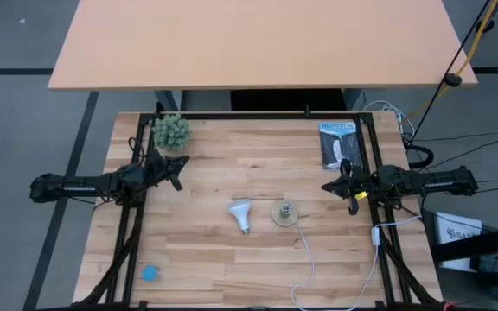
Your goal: Screw lightbulb
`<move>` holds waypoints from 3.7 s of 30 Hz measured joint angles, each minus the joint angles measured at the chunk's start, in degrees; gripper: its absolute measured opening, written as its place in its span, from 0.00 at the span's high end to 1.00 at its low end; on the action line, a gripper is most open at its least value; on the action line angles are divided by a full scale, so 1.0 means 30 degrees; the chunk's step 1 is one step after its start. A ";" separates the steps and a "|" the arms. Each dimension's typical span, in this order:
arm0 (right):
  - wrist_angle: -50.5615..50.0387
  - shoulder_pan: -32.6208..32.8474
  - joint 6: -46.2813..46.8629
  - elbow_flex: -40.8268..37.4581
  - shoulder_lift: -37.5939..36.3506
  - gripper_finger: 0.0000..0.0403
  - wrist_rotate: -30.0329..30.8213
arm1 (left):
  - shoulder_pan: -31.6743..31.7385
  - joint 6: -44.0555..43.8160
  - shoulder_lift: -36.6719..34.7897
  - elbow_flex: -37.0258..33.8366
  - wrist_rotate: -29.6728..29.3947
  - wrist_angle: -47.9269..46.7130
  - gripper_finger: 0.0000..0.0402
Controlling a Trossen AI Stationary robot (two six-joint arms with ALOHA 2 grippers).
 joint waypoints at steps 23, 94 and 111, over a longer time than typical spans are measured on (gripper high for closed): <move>0.0000 0.0000 0.0000 0.0000 0.0000 1.00 -0.0007 | -0.0072 -0.0833 0.0726 0.2637 0.2589 0.0044 1.00; 0.0000 -0.0006 0.0000 0.0000 0.0000 1.00 0.0000 | -0.9857 -2.5586 3.1102 1.9832 0.8336 -1.4000 0.59; 0.0000 -0.0001 -0.0001 0.0000 0.0000 1.00 0.0000 | -0.9803 -2.5614 3.1146 1.9824 0.7354 -1.3503 0.44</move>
